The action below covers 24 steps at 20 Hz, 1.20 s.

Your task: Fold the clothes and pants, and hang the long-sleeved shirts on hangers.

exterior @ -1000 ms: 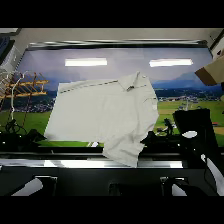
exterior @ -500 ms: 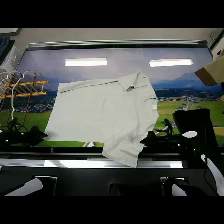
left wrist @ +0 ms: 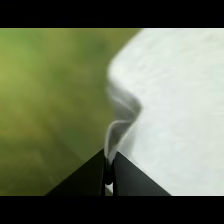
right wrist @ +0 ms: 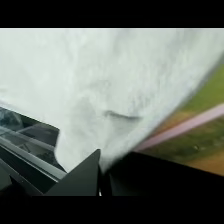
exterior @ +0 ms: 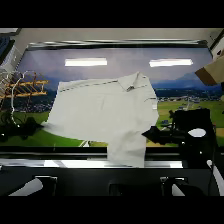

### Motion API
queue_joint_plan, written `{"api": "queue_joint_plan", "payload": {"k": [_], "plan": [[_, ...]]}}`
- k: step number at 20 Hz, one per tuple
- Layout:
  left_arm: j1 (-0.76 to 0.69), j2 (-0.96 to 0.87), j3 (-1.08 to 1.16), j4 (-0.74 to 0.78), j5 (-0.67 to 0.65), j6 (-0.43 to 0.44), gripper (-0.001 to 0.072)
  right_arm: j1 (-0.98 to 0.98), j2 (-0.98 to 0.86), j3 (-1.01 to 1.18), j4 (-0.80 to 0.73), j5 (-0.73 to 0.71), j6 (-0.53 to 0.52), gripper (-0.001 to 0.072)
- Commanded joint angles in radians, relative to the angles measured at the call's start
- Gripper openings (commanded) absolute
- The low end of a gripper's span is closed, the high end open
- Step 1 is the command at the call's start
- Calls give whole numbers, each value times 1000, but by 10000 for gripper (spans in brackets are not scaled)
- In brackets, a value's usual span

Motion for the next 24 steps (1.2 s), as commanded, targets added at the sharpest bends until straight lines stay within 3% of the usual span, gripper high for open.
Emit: {"api": "queue_joint_plan", "payload": {"k": [1, 5, 9, 12, 15, 20, 24], "plan": [[-57, 95, 188, -178, -20, 27, 14, 1, 125, 172, -25, -22, -18, 38], [-160, 212, 597, -177, -21, -38, 15, 1, 153, 607, -50, 1, 3, 38], [-158, 319, 1001, -118, 17, -163, 15, 1, 153, 1104, -50, 109, 84, 38], [-158, 407, 1205, 116, 21, -348, 16, 1, 153, 1443, -84, 186, 229, 38], [-158, 507, 1237, 332, 10, -502, 16, 1, 155, 1662, -161, 212, 362, 38], [-159, 513, 1232, 420, -104, -482, 16, 1, 148, 1687, -236, 180, 449, 38], [-160, 359, 1151, 237, -211, -343, 17, 1, 27, 1579, -320, 340, 482, 39]]}}
